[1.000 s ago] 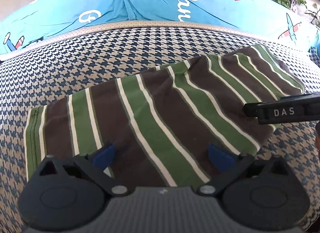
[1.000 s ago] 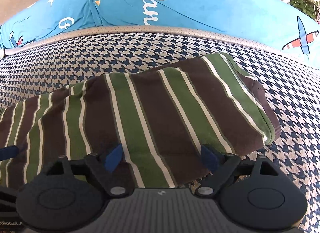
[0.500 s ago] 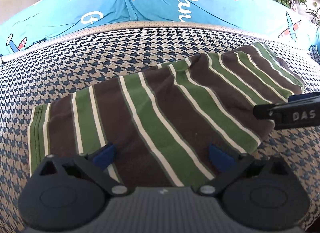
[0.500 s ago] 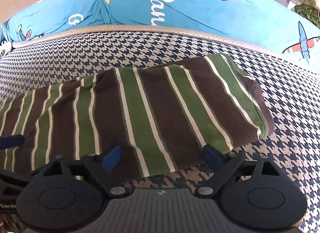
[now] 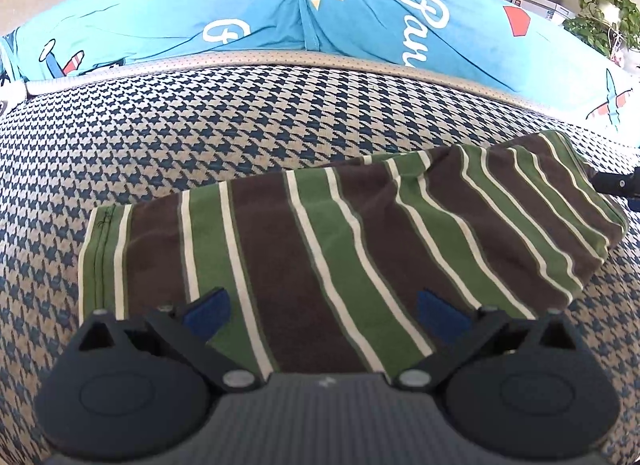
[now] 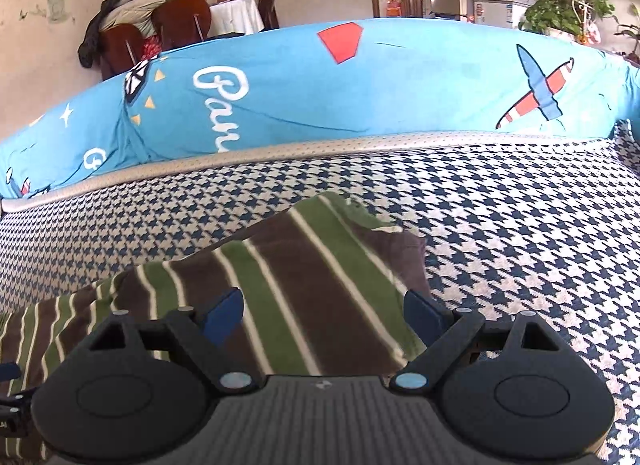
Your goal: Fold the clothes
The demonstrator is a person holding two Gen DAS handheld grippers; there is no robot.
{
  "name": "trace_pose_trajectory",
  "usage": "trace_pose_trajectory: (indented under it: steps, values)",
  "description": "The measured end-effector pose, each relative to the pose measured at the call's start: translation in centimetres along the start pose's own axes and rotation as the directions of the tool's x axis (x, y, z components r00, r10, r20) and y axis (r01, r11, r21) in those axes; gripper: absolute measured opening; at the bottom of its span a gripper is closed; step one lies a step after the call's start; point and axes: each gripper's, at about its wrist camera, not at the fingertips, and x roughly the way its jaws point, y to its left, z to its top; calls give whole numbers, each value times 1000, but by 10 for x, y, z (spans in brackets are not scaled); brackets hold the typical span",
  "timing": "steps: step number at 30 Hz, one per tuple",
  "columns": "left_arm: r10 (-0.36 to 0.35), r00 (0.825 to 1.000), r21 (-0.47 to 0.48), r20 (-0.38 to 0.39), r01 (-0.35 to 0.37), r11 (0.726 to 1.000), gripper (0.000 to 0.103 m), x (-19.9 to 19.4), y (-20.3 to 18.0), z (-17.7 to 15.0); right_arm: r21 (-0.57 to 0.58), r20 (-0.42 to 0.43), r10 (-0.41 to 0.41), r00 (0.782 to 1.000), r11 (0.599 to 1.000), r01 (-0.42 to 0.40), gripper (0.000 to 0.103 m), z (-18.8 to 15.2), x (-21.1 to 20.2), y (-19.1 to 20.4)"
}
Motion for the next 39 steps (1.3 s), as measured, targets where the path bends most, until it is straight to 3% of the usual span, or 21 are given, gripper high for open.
trace_pose_trajectory:
  steps: [3,5,8,16,25,29,31,39]
  values:
    - [-7,1000,4,-2,7,1000,103,1,-2,2,16,12,-9,1000,1000,9,81,4,7,-13]
    - [-9,1000,8,-2,9,1000,103,1,-3,1,20,21,-11,1000,1000,10,70,7,13,-21]
    - [-9,1000,16,-3,9,1000,103,3,-5,0,33,22,-18,1000,999,18,63,10,23,-34]
    - [-2,1000,25,-4,2,1000,103,8,-7,1,62,14,-7,1000,998,6,60,13,53,-54]
    - [17,1000,44,-4,-17,999,103,12,-13,2,24,20,11,1000,1000,-12,50,12,71,-48]
    - [16,1000,45,-4,-16,999,103,12,-12,3,6,18,38,999,999,-38,28,13,70,-43]
    - [13,1000,44,-4,-13,999,103,11,-11,3,-15,19,37,999,999,-37,23,13,69,-39]
    - [4,1000,33,-3,-4,999,103,10,-8,5,-68,80,32,996,997,-26,19,18,45,-20]
